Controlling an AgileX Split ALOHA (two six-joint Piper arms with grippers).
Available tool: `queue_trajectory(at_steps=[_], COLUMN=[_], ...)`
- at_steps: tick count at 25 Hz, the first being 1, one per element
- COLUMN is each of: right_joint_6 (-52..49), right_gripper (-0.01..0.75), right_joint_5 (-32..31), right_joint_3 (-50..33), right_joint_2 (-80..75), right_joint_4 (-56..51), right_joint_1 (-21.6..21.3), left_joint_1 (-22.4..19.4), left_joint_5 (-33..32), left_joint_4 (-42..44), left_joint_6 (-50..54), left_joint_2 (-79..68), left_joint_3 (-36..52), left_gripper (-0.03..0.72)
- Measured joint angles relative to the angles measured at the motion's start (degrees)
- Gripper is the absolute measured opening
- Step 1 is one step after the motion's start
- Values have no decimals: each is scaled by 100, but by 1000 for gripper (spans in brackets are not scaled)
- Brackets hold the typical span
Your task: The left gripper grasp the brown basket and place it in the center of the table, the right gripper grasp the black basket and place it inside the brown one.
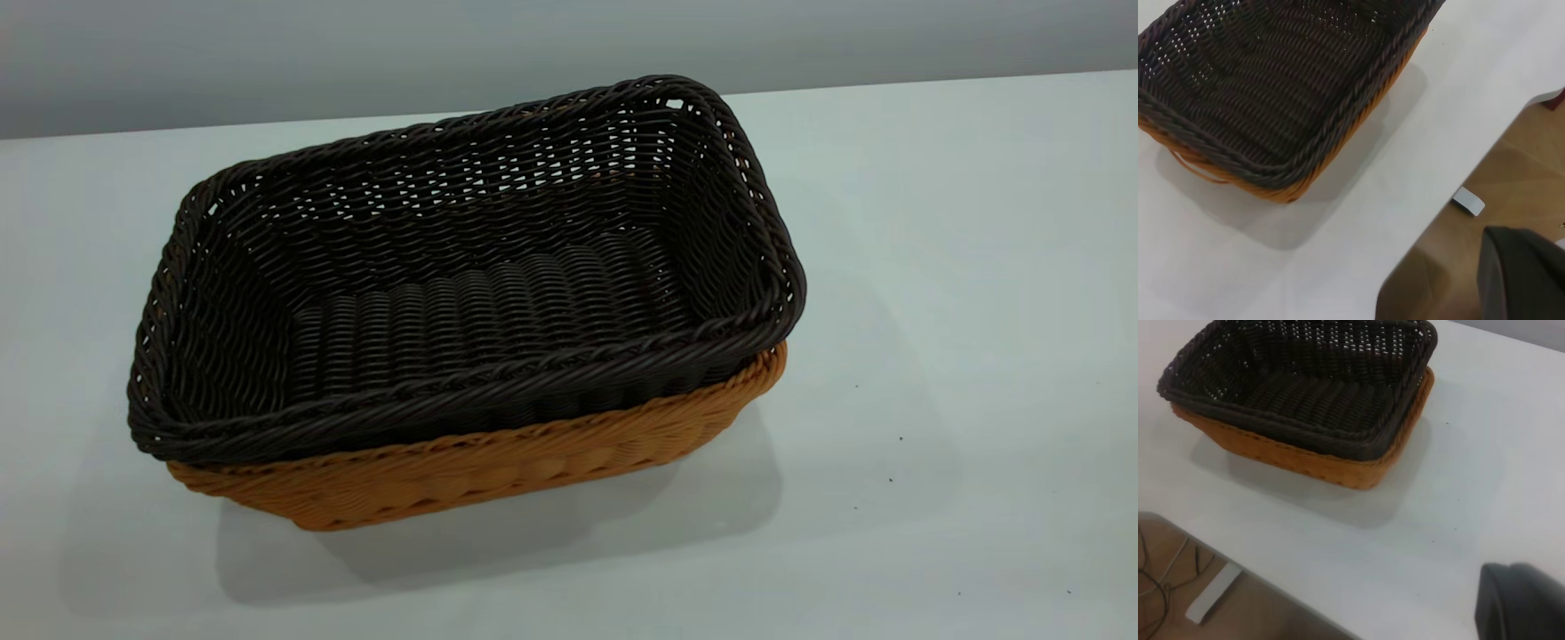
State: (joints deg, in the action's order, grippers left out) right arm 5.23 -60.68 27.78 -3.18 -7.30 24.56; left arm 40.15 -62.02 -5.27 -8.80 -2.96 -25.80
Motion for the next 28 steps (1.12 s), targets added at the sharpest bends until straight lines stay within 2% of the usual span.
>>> queue_trajectory(at_steps=[12,14,17,20,28], right_joint_6=[0,0,3,3,3], right_gripper=[6,6,6,6,6], right_joint_5=[0,0,0,-2,-13], right_joint_3=[0,0,0,0,0], right_joint_2=[0,0,0,0,306], right_joint_4=[5,5,0,0,10], right_joint_1=[0,-113,-497,-1070,-3075], left_joint_1=[0,0,-153,-578,-2335], left_joint_5=[3,8,8,-6,-6], left_joint_4=[-12,-12,-18,-32,-39], left_joint_6=[-20,-20,-26,-26,-26], left_joint_2=[0,33,195,307,296], left_joint_3=[-5,-5,-5,-24,-24], left_gripper=[-1,-1,-1,-1,-1])
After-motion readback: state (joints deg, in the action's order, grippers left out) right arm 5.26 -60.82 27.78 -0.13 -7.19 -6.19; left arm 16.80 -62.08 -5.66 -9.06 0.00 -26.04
